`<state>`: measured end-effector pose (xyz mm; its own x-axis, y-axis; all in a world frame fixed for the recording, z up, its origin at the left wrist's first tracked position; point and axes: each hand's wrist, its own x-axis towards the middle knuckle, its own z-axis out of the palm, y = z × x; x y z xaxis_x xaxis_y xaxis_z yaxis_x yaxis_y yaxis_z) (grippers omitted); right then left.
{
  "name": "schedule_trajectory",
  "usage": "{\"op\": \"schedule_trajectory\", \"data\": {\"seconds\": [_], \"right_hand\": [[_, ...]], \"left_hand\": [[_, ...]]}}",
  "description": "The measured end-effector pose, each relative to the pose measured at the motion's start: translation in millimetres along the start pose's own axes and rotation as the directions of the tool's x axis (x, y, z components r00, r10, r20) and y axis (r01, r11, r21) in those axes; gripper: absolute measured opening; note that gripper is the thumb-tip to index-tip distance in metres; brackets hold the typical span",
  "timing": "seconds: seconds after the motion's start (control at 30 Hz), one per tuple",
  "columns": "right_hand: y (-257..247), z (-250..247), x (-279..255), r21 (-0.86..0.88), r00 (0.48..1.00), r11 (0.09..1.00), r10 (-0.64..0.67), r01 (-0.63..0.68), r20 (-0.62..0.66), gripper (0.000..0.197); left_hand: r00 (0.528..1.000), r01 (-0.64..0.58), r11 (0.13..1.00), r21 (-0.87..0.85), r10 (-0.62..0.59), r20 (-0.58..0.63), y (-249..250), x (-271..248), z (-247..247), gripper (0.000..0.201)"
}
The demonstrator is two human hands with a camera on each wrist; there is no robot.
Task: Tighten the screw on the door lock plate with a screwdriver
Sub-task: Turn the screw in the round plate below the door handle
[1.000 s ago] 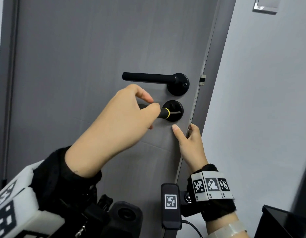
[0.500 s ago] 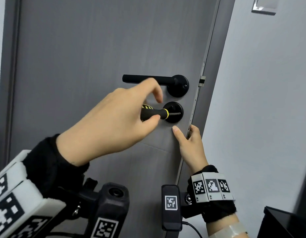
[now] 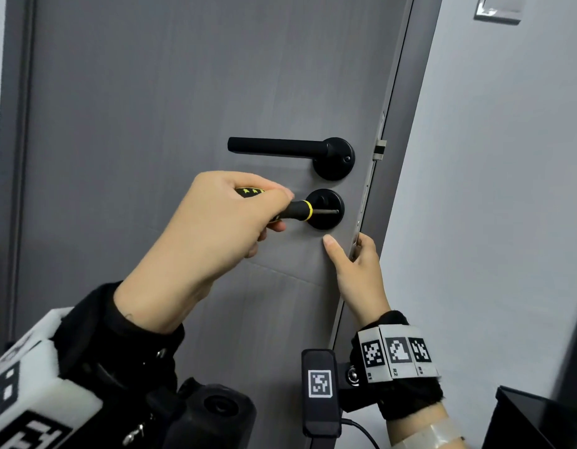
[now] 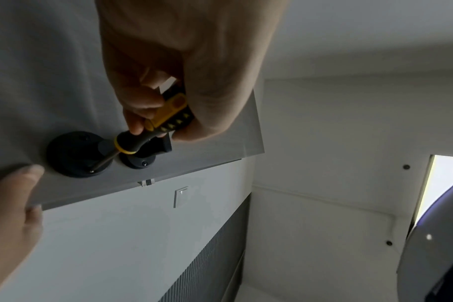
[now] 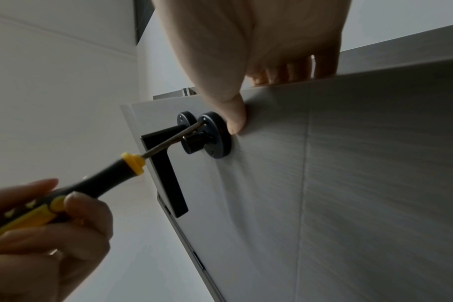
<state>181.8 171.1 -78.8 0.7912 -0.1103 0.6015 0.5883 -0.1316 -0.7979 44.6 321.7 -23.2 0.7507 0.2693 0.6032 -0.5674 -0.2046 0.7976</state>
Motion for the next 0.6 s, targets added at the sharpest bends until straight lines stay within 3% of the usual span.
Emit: {"op": "schedule_trajectory", "data": {"seconds": [0.1,0.23,0.43,0.6], "right_hand": [[2.3,-0.6,1.3,-0.002,1.0,1.0,0.004,-0.004,0.006,0.048],[2.2,-1.3,3.1,-0.019,1.0,1.0,0.004,-0.004,0.006,0.048],[3.8,-2.0,3.8,-0.033,1.0,0.999,-0.008,0.008,0.0,0.049],[4.4,-1.4,4.4,-0.016,1.0,1.0,-0.021,0.021,0.005,0.048]], "left_hand": [[0.993,-0.118,0.974,0.196,0.122,-0.009,-3.3,-1.6,1.1,0.017],[0.968,-0.251,0.818,0.518,0.212,0.135,7.3,0.7,-1.6,0.011],[0.904,-0.428,0.667,0.61,0.294,0.311,18.3,5.9,-5.7,0.02],[0.867,-0.497,0.591,0.635,0.367,0.337,12.7,0.7,-6.4,0.026]]}}
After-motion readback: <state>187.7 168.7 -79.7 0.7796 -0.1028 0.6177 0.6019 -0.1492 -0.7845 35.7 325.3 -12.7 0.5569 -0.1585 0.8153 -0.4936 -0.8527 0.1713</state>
